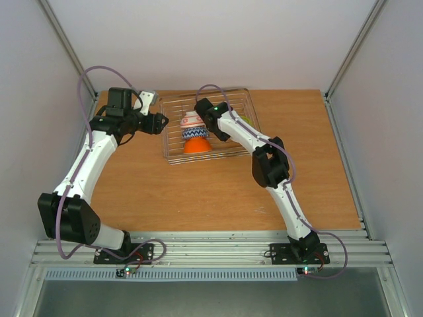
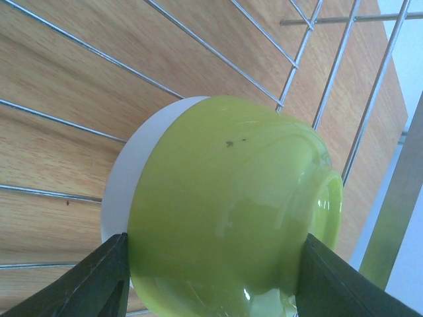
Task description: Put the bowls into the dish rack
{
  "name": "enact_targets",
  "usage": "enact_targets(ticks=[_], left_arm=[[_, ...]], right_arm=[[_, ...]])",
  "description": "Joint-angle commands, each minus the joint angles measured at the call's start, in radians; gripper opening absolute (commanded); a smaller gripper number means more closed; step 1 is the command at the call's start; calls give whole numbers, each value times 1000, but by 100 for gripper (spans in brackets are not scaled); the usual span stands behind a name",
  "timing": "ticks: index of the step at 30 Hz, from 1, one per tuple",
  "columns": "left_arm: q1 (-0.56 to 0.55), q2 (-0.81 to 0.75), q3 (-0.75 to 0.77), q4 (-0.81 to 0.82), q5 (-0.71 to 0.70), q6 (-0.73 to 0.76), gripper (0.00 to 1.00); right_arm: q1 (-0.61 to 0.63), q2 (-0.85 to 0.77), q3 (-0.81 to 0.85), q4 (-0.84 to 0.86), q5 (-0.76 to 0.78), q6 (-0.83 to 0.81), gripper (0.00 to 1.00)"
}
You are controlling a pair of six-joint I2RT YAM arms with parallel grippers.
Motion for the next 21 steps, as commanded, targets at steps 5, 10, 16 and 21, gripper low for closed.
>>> enact_targets(ticks=[5, 10, 16, 21], left_arm=[[-1, -25, -8, 42, 12, 10, 71], [-1, -25, -8, 42, 11, 12, 71], [-1, -23, -10, 41, 13, 12, 71], [-1, -23, -9, 44, 15, 11, 71]], right_arm=[[-3, -84, -27, 8, 52, 4, 13], [3, -106, -30, 5, 94, 14, 11], [10, -138, -48, 10, 146, 21, 10], [12, -145, -51, 83, 173, -34, 10]])
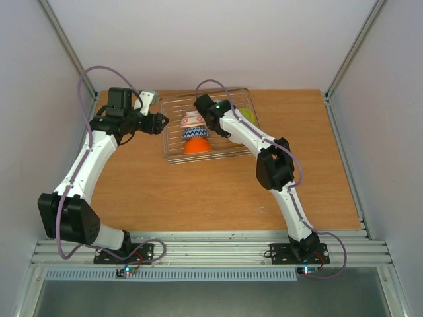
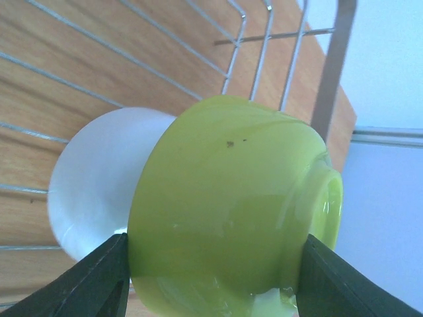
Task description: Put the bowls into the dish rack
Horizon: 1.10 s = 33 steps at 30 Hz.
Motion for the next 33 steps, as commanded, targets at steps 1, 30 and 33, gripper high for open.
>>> enact_targets(ticks=[1, 30, 33], left_arm=[[-1, -22, -9, 42, 14, 10, 71], [-1, -14, -10, 42, 0, 15, 71], [-1, -8, -7, 38, 4, 13, 71]], right_arm=[[-1, -49, 14, 69, 114, -54, 10], [-3, 262, 270, 252, -67, -180, 11], [-6, 286, 277, 250, -62, -187, 13]])
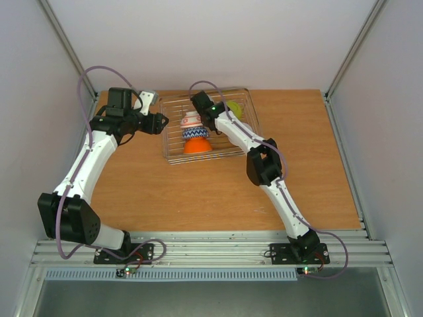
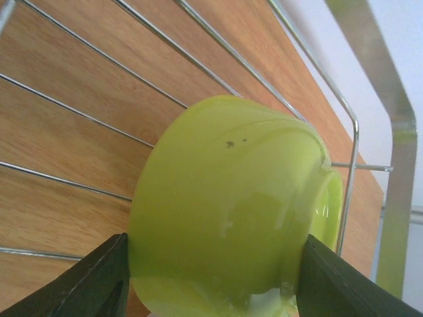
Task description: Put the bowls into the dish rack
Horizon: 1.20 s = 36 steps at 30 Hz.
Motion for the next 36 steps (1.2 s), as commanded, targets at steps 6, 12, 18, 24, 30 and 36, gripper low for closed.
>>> enact_targets(ticks=[6, 12, 18, 24, 30, 36], left_arm=[[-1, -9, -8, 38, 1, 14, 71], [0, -9, -8, 39, -2, 14, 71], [-1, -8, -10, 42, -7, 16, 71], [-1, -8, -10, 43, -7, 16, 71], [-1, -12, -9, 42, -5, 11, 71], [-1, -32, -8, 42, 5, 8, 71]], right_arm=[[1, 74, 28, 11, -11, -2, 53], [2, 29, -28, 6, -76, 61, 98], [2, -116, -186, 101, -201, 82, 99], [2, -292, -362, 225, -270, 108, 99], [2, -504, -553, 299, -329, 169, 99], [2, -772, -784, 282, -319, 286, 99]])
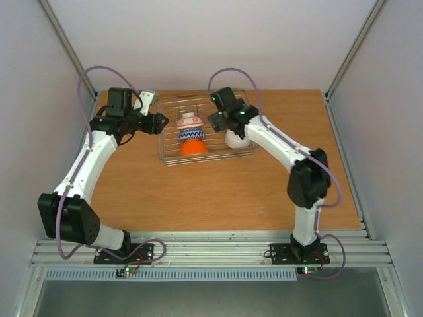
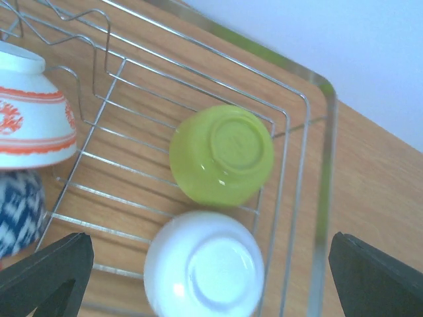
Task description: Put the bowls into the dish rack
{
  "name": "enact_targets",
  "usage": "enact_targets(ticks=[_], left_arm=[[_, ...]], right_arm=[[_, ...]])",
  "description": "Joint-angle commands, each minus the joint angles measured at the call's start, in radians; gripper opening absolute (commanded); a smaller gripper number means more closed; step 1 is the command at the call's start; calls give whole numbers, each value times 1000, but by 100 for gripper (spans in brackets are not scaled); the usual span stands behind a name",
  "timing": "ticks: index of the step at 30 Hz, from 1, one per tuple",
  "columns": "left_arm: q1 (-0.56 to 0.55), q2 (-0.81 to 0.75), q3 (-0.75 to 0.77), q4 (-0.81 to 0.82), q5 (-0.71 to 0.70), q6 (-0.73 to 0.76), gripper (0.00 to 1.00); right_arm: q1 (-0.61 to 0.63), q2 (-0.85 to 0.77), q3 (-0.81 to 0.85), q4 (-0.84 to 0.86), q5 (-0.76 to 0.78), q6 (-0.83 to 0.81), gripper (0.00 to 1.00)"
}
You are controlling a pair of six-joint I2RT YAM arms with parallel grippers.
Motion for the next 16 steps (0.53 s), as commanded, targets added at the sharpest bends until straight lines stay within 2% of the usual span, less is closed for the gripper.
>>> enact_targets(ticks=[1, 8, 12, 16], left_arm=[[-1, -36, -9, 42, 10, 7, 71], [-1, -32, -12, 48, 18, 7, 71], [-1, -27, -14, 50, 18, 7, 71], [-1, -23, -14, 49, 18, 7, 71]], right_arm=[[3, -212, -172, 8, -44, 123, 99], [3, -490, -416, -79, -120, 306, 99], [2, -641, -550, -60, -134, 328, 99], [2, -723, -602, -73, -131, 353, 99]])
